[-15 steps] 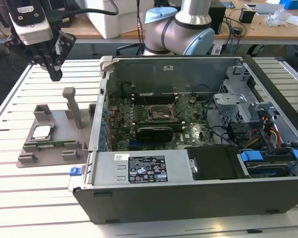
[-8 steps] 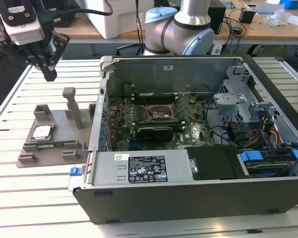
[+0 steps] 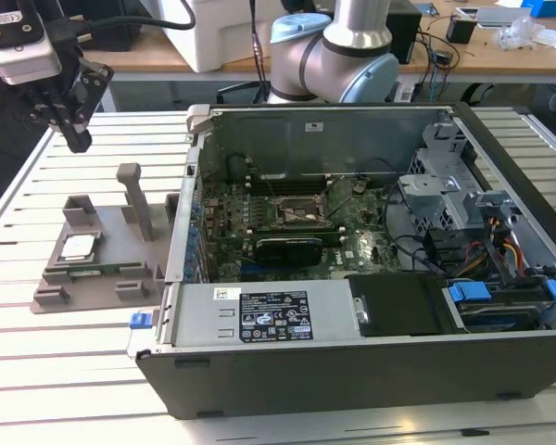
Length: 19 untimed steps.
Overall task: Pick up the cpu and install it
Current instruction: 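Reach for the cpu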
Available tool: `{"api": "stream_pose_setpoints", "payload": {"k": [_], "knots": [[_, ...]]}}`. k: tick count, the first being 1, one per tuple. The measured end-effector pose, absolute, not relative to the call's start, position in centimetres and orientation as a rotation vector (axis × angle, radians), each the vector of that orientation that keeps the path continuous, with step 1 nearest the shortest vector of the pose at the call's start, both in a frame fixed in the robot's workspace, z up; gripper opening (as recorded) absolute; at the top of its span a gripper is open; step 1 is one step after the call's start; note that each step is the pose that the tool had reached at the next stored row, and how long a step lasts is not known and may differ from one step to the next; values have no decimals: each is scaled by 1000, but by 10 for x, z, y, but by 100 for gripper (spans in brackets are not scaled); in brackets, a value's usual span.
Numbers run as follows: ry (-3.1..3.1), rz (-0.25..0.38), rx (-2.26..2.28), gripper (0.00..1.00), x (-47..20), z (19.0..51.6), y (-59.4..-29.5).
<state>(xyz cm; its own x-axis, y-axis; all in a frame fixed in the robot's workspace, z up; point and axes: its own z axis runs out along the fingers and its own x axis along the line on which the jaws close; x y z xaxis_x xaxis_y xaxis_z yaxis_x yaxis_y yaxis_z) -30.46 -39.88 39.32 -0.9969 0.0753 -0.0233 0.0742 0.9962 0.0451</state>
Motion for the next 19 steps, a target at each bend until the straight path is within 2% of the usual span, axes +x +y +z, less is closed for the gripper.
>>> {"api": "stream_pose_setpoints", "payload": {"k": [19], "knots": [[3114, 69, 116, 11, -347, 393, -399]]}}
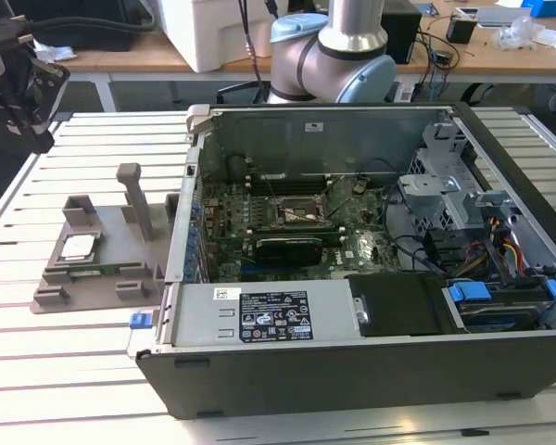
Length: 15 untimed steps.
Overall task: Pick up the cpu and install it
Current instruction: 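Reach for the cpu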
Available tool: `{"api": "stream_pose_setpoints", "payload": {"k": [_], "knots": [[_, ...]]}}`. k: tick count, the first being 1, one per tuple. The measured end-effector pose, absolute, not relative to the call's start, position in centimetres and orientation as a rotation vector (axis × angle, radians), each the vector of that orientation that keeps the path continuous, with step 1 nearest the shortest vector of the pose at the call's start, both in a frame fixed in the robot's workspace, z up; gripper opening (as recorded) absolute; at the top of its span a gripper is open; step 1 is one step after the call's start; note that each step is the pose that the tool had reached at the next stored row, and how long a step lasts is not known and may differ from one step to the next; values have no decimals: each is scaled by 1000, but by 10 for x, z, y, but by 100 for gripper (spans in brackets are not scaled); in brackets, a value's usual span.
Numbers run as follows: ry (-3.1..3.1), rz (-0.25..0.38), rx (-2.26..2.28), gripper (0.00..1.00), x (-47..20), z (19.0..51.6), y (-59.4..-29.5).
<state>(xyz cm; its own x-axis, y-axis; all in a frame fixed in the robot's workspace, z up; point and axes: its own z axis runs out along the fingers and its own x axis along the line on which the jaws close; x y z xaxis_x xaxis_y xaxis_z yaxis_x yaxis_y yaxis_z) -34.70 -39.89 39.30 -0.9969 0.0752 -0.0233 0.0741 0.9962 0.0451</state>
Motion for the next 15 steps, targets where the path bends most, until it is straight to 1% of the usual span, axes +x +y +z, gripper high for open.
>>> {"api": "stream_pose_setpoints", "payload": {"k": [15], "knots": [[3114, 69, 117, 11, -390, 393, -399]]}}
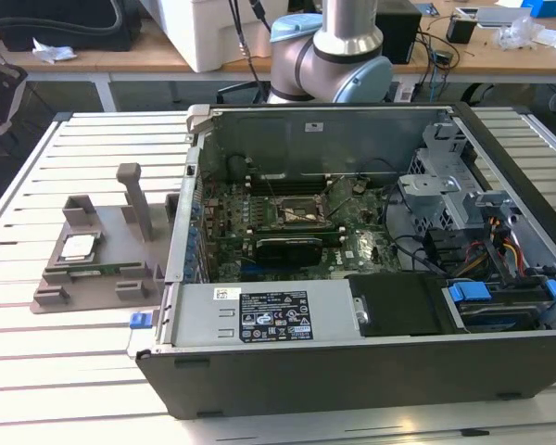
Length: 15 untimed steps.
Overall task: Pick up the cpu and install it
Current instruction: 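Reach for the cpu, then pick up the cpu and move it towards the insertion slot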
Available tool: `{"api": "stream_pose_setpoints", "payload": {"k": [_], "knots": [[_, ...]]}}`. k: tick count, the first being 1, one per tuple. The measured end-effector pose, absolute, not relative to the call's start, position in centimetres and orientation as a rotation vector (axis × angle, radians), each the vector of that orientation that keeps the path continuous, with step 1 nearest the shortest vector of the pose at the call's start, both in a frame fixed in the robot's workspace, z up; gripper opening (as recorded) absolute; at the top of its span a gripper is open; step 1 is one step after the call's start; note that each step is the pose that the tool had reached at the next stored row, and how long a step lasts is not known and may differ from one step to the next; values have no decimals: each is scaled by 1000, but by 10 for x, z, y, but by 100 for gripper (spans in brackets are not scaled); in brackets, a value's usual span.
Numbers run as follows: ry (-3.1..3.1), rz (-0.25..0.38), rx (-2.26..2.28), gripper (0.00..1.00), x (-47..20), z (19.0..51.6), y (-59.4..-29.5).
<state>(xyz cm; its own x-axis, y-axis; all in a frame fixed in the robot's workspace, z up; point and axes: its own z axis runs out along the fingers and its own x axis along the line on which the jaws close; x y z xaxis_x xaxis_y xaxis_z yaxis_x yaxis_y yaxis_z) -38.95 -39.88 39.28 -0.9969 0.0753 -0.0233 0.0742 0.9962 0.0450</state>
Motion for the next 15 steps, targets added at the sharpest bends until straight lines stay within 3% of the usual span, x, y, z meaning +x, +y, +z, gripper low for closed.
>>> {"api": "stream_pose_setpoints", "payload": {"k": [14, 15], "knots": [[3114, 69, 117, 11, -392, 393, -399], [3114, 69, 117, 24, -392, 393, -399]]}}
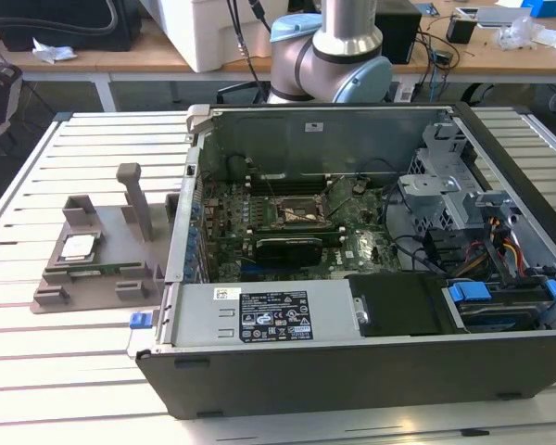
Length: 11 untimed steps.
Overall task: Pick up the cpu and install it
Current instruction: 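Pick up the cpu and move it towards the insertion slot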
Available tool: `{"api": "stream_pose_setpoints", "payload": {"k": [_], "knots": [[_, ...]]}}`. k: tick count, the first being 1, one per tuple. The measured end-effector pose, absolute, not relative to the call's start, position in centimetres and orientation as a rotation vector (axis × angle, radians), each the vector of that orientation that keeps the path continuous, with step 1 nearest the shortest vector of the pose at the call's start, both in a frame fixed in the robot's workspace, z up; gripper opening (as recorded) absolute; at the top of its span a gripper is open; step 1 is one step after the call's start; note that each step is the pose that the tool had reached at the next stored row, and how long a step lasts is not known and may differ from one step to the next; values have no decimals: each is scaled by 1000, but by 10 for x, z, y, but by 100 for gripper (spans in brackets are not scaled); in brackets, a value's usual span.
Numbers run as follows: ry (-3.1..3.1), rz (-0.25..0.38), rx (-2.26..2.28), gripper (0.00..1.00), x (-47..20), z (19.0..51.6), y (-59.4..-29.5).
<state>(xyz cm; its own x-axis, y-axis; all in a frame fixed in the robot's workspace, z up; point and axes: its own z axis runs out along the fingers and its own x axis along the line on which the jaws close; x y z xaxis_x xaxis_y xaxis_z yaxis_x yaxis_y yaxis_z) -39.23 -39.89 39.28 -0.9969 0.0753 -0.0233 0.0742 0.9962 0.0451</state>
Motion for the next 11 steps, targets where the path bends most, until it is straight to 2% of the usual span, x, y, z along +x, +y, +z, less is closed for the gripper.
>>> {"api": "stream_pose_setpoints", "payload": {"k": [1, 3, 4, 5, 6, 7, 11], "knots": [[3114, 69, 117, 24, -392, 393, -399], [3114, 69, 117, 36, -392, 393, -399], [3114, 69, 117, 36, -392, 393, -399], [3114, 69, 117, 42, -392, 393, -399], [3114, 69, 117, 54, -392, 393, -399], [3114, 69, 117, 60, -392, 393, -399], [3117, 39, 12, 60, -392, 393, -399]]}}
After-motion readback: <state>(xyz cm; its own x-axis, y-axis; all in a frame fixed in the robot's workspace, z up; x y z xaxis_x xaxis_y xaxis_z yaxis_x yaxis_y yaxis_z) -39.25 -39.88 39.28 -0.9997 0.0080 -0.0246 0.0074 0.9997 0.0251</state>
